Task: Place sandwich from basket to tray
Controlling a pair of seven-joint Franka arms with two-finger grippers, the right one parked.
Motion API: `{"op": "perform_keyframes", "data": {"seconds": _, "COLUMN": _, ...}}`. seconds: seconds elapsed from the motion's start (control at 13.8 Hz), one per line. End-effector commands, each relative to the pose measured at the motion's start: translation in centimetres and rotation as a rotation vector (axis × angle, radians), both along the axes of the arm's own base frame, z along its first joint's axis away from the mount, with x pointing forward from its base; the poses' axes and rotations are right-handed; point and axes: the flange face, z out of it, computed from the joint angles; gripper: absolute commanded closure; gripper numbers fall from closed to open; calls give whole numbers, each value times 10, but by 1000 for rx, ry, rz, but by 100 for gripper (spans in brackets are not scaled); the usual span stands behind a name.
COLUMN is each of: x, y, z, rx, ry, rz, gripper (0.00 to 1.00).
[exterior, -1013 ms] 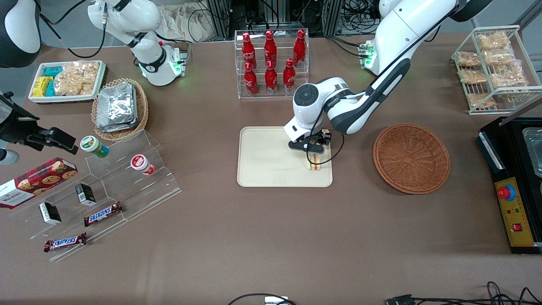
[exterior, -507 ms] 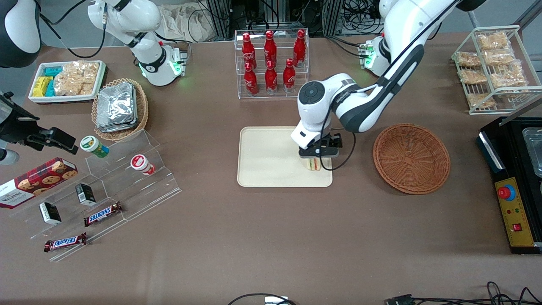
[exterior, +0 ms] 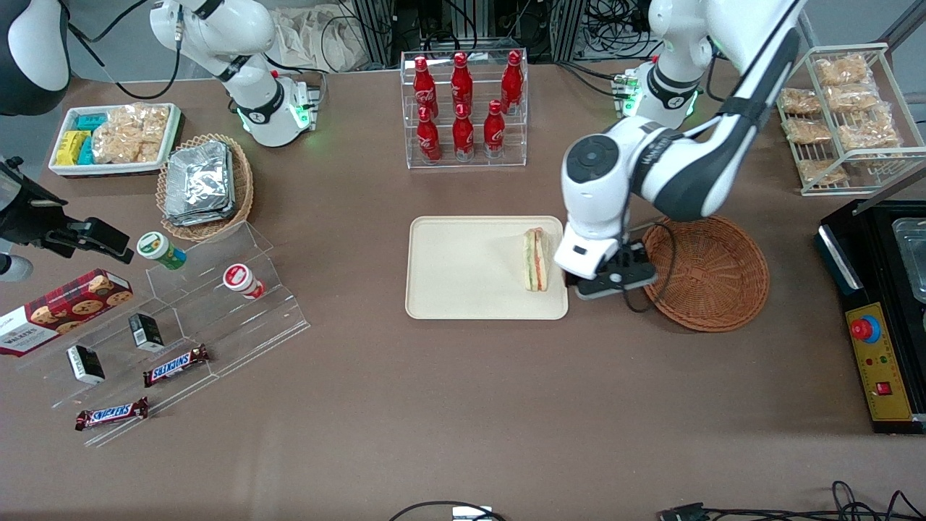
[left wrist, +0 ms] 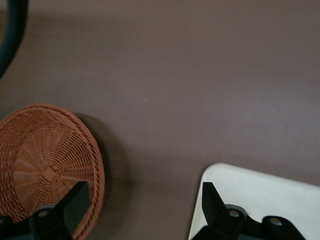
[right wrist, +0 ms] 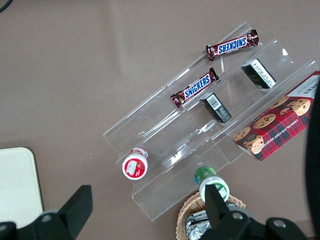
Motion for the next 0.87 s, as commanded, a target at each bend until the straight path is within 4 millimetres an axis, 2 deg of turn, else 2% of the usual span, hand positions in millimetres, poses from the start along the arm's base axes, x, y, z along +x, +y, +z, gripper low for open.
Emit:
{"op": "perform_keyframes", "data": {"seconds": 0.0, "x": 22, "y": 17, "z": 41, "rx": -23, "ry": -21, "rz": 64, "gripper": 0}}
{"op": "perform_keyframes", "data": {"seconds": 0.07, "x": 27, "y": 21, "z": 54, "rx": -33, "ry": -10, "rz": 49, "gripper": 0}}
{"op": "perform_keyframes", "data": {"seconds": 0.36, "x": 51, "y": 69, "z": 88, "rx": -45, "ry": 53, "rz": 24, "gripper": 0}}
{"op": "perform_keyframes", "data": {"seconds": 0.51, "x": 54, "y": 88, "z": 97, "rx": -35, "ry": 91, "rz": -17, "gripper": 0}}
{"op": "perform_keyframes", "data": {"seconds": 0.58, "x": 51, "y": 93, "z": 109, "rx": -44, "ry": 92, "rz": -42, "gripper": 0}}
{"op": "perform_keyframes", "data": {"seconds": 0.72, "x": 52, "y": 121, "z": 120, "rx": -63, "ry": 107, "rz": -41, "gripper": 0}}
{"op": "perform_keyframes", "data": {"seconds": 0.8, "x": 51, "y": 125, "z": 126, "rx": -70, "ry": 113, "rz": -61, "gripper": 0}}
